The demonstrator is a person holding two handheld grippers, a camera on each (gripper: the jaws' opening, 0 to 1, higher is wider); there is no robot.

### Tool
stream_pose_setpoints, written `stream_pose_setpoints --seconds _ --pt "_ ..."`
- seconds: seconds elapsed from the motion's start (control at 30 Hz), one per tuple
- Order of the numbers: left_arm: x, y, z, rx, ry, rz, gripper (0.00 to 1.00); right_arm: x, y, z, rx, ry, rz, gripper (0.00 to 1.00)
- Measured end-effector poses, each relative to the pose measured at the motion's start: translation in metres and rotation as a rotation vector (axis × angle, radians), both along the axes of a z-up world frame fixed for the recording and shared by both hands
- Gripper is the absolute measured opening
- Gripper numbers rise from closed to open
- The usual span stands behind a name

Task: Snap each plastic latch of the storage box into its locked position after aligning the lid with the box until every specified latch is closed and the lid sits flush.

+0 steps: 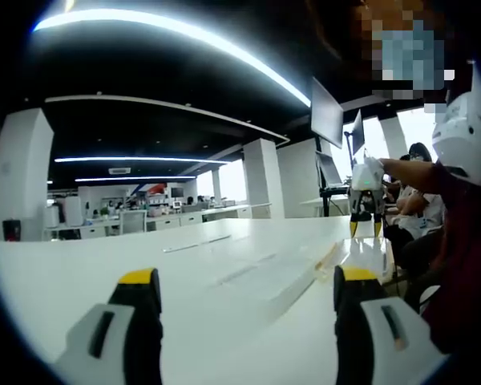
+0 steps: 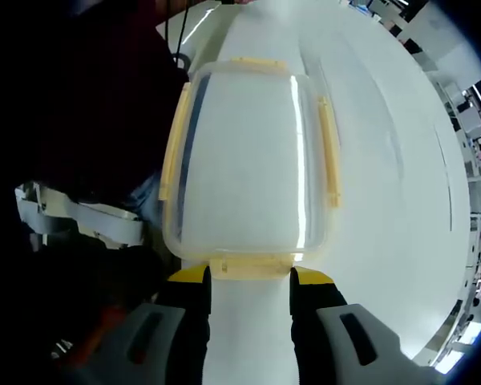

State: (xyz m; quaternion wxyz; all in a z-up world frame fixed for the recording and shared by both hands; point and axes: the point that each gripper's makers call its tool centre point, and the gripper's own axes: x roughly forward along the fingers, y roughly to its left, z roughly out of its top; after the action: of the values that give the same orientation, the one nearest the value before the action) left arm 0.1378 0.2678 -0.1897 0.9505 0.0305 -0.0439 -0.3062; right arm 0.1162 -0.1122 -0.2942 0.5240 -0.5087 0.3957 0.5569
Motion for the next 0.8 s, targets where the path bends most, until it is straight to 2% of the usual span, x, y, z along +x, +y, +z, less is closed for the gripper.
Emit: stream_pose_setpoints --seconds 0.8 --pt "0.005 -0.013 0.005 0.037 0.001 -0.033 0.89 -0.003 0.014 0.001 0.098 -0.005 -0.021 0.37"
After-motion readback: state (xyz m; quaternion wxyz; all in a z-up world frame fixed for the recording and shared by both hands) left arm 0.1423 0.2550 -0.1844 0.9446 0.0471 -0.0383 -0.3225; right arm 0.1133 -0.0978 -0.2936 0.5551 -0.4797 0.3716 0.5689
